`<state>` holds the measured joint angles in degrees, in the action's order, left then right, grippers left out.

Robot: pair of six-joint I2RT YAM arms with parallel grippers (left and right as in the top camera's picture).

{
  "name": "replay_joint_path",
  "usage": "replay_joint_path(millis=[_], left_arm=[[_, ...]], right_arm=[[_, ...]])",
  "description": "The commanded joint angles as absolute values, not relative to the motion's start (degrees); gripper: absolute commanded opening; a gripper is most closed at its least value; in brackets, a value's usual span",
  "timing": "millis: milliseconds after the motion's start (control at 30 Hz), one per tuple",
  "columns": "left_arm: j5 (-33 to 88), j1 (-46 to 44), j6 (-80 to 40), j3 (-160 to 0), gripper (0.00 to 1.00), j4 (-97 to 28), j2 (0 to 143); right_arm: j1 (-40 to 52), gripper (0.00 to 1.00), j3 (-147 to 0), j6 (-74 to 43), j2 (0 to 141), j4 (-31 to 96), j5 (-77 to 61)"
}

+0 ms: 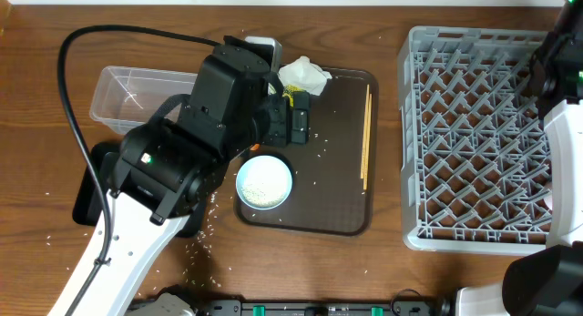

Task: Sort waste into correct bins and load items into the dishwasher rack
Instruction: 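Carry the blue plate with the right gripper over the grey rack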

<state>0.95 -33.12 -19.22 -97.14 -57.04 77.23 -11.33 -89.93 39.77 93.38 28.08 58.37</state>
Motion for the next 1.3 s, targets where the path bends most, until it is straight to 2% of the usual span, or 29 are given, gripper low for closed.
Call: replay_joint_path(millis=[0,567,933,1267], left_arm=[[0.9,-33.2,-18.4,-97.7,0.98,-57.4,76.6],[0.9,-33.2,-18.4,-97.7,0.98,-59.1,76.7],[0.9,-33.2,-18.4,-97.7,0.98,-59.5,76.7],[0.9,-33.2,-18.4,-97.7,0.98,-59.5,76.7]], right_arm=[[-10.9,0.01,-90.6,45.3,93.9,28.9,55.2],[-17.2,0.01,-90.1,53.5,99.9,27.4,52.6],[-19.1,0.01,-90.1,53.2,101.0,26.4,48.8],[-19.1,0.01,-90.1,54.2,106.6,24.5,52.3]])
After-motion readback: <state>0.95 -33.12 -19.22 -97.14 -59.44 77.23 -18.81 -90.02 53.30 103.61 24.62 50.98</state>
